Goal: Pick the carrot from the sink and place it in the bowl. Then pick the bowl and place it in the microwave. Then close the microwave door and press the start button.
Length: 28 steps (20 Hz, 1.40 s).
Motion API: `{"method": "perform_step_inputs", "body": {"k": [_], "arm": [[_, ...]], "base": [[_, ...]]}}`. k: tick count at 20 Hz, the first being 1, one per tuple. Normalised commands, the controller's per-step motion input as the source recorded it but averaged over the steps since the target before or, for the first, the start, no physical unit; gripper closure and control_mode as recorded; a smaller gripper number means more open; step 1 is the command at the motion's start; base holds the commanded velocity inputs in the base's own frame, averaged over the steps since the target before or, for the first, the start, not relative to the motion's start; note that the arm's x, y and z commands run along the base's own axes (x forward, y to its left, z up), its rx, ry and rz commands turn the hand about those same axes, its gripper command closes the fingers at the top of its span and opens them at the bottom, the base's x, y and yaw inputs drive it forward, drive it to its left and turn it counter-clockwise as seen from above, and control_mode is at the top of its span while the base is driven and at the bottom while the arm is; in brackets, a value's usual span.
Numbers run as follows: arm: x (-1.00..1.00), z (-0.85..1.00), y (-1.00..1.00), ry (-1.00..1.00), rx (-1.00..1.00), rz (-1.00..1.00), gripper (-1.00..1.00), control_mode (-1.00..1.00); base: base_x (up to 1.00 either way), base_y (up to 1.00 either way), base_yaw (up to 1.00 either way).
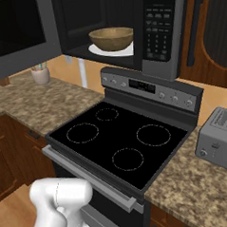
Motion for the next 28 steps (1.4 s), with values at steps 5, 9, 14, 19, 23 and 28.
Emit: {"method": "perform_step_inputs", "body": {"k": [5, 9, 14, 19, 23, 28], "arm": [[0.02, -0.23, 0.79, 0.0, 0.0, -0.01, -1.0, -1.0], [0.45, -0.33, 0.73, 0.0, 0.0, -0.04, -1.0, -1.0], [0.76, -0.34, 0.76, 0.0, -0.03, -0.08, -1.0, -1.0], [0.79, -0.07, 0.19, 0.0, -0.03, -0.09, -1.0, -1.0], [0.7, -0.01, 0.0, -0.02, -0.03, -0.16, -1.0, -1.0], [0.86, -0.23, 0.18, 0.0, -0.09, -0.17, -1.0, -1.0]], "base": [[0.0, 0.0, 0.0], [0.0, 0.0, 0.0], [0.0, 0.0, 0.0], [0.0, 0.0, 0.0], [0.0, 0.0, 0.0], [0.0, 0.0, 0.0]]}}
